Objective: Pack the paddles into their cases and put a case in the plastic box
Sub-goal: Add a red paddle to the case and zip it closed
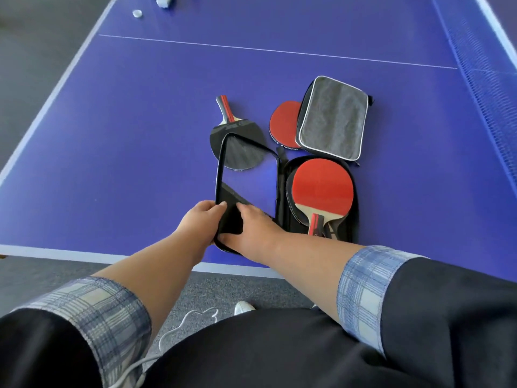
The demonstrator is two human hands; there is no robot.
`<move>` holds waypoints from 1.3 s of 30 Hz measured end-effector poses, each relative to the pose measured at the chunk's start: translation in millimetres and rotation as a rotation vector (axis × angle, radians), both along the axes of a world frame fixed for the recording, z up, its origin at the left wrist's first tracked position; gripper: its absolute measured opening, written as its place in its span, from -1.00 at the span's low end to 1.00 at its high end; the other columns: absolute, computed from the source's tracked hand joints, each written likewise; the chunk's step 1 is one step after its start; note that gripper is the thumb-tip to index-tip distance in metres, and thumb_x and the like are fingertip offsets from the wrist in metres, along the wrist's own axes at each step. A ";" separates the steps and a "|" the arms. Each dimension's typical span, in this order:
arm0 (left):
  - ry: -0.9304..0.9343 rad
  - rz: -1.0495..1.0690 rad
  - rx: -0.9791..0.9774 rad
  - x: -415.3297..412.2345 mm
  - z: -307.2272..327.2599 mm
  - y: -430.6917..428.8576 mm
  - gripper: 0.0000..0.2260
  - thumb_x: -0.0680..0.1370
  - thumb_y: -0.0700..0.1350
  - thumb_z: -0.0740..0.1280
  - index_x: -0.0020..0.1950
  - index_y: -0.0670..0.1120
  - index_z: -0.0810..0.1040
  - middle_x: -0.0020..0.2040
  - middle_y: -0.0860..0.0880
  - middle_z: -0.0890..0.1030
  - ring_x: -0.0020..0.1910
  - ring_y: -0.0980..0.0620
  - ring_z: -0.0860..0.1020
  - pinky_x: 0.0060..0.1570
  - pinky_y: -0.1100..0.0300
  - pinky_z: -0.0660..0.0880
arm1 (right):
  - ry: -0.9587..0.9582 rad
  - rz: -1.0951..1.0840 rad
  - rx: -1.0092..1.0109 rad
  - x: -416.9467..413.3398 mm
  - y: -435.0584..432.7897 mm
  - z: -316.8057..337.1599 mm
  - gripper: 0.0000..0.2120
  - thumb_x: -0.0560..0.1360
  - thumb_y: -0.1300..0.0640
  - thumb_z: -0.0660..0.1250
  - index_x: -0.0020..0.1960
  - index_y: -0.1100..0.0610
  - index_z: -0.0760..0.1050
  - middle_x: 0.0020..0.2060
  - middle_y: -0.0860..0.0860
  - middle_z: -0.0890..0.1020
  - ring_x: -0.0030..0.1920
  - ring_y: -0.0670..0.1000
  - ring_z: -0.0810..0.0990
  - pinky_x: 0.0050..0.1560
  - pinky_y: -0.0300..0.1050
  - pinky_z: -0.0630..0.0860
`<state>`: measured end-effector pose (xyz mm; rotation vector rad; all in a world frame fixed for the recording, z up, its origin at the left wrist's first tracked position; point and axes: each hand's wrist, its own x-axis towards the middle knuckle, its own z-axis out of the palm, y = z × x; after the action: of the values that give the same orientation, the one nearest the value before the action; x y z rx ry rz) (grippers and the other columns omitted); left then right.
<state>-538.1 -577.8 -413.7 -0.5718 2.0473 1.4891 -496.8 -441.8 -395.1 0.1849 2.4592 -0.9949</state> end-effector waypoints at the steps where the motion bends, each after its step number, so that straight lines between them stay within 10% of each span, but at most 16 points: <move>1: 0.028 -0.007 0.019 -0.9 5.9 5.2 -0.83 0.55 0.09 0.32 0.03 0.03 0.57 -0.06 -0.02 0.69 -0.11 0.00 0.67 -0.20 0.09 0.61 | 0.033 -0.040 -0.061 1.3 1.7 5.2 -0.36 0.38 -0.21 0.42 0.37 0.03 0.40 0.25 0.02 0.54 0.28 0.08 0.52 0.29 0.07 0.48; 9: 0.011 -0.302 0.299 -4.7 47.8 84.1 -0.60 0.47 0.28 0.26 0.02 -0.03 0.57 -0.26 -0.02 0.64 -0.35 0.01 0.60 -0.35 0.13 0.54 | 0.153 -0.396 -0.519 35.4 50.6 37.8 -0.62 0.57 0.14 0.28 0.28 -0.25 0.46 0.07 -0.21 0.69 0.06 -0.19 0.66 0.07 -0.16 0.59; 14: 0.118 -0.579 0.128 9.3 43.0 138.0 -0.74 0.60 0.14 0.23 0.03 -0.01 0.57 -0.10 -0.02 0.68 -0.19 -0.05 0.63 -0.07 -0.01 0.60 | 0.138 -0.670 -0.127 68.3 113.4 31.7 -0.83 0.58 0.05 0.24 0.16 -0.03 0.50 -0.09 -0.06 0.63 -0.08 0.06 0.59 -0.21 -0.14 0.48; 19: 0.319 -0.818 -0.142 18.3 18.6 158.2 -0.87 0.63 -0.04 0.24 0.11 0.08 0.57 0.07 0.05 0.64 -0.08 0.02 0.57 -0.05 0.15 0.50 | -0.028 -0.872 -0.146 92.7 157.3 7.0 -0.83 0.57 0.05 0.29 0.12 0.07 0.52 -0.10 0.09 0.65 -0.16 0.14 0.66 -0.11 0.18 0.68; 26: 0.329 -0.751 -0.493 10.6 -15.4 135.9 -0.54 0.51 -0.17 0.30 0.40 0.06 0.38 0.28 -0.09 0.45 0.11 -0.17 0.54 0.03 -0.09 0.57 | -0.199 -0.668 0.106 100.1 190.6 -32.7 -0.74 0.52 0.02 0.35 -0.25 0.17 0.47 -0.48 0.03 0.42 -0.47 0.09 0.37 -0.39 -0.11 0.40; 29: 0.051 -0.575 -0.460 18.5 -24.4 128.5 -0.43 0.52 -0.02 0.38 0.48 0.01 0.26 0.22 -0.07 0.52 -0.01 -0.15 0.61 -0.01 -0.05 0.60 | -0.204 -0.748 0.068 103.9 189.9 -46.4 -0.75 0.50 -0.03 0.40 0.04 0.10 0.47 -0.23 0.01 0.54 -0.32 0.06 0.47 -0.29 -0.12 0.40; 33: -0.123 -0.397 -0.331 31.7 -35.7 121.7 -0.59 0.56 0.11 0.31 0.36 0.00 0.42 -0.01 -0.05 0.64 -0.15 -0.11 0.69 -0.01 -0.03 0.65 | -0.081 -0.762 0.021 98.7 186.2 -49.2 -0.28 0.46 0.11 0.38 0.54 0.01 0.15 0.40 0.05 0.38 0.19 0.10 0.50 -0.02 -0.06 0.45; 39: -0.061 -0.475 -0.306 44.3 -35.6 108.4 -0.67 0.57 -0.22 0.11 0.25 -0.01 0.52 0.06 -0.05 0.66 -0.01 -0.16 0.66 -0.12 0.06 0.61 | 0.179 0.028 0.384 70.8 172.8 -34.2 -0.35 0.53 0.07 0.30 0.57 -0.08 0.17 0.60 0.06 0.10 0.58 0.15 0.00 0.51 0.22 0.10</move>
<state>-493.8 -469.4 -449.3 -0.2117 2.1817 0.8841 -426.1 -269.0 -429.3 0.1926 2.7908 -0.5384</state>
